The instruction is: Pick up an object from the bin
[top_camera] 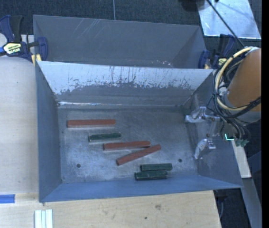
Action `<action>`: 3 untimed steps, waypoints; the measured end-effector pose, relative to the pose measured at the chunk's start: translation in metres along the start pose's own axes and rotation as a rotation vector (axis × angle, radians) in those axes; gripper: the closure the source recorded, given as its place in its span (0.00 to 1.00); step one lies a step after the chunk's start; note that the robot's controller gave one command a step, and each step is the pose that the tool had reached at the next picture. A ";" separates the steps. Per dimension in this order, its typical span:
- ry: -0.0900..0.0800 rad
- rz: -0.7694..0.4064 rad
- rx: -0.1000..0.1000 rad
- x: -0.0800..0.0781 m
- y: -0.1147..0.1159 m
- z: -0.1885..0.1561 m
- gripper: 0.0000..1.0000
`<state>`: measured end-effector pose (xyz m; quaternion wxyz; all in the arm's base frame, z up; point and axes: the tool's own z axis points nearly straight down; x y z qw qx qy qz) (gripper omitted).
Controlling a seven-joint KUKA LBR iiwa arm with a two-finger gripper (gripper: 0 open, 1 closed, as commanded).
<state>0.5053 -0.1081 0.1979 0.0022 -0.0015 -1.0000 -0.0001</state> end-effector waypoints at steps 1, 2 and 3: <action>-0.008 -0.002 0.001 -0.002 0.000 -0.004 0.00; -0.013 -0.016 0.003 0.005 0.020 0.050 0.00; -0.034 -0.142 0.007 -0.029 0.097 0.119 1.00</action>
Offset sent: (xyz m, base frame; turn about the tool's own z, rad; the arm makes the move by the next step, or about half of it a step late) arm -0.0177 0.0499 -0.1279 -0.0371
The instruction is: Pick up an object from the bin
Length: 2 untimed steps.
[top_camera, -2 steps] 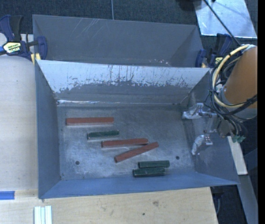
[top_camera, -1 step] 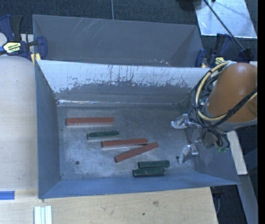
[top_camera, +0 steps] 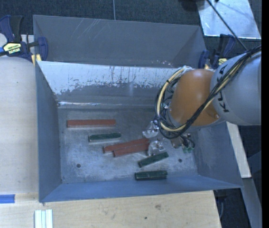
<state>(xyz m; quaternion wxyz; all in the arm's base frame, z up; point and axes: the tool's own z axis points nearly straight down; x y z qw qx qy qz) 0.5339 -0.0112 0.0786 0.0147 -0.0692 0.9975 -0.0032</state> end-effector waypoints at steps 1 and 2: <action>0.000 0.000 0.000 0.000 0.000 0.000 1.00; 0.015 -0.184 -0.008 -0.040 0.003 -0.180 1.00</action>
Offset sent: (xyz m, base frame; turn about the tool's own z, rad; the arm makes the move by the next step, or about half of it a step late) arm 0.0310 0.0096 0.1767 -0.1843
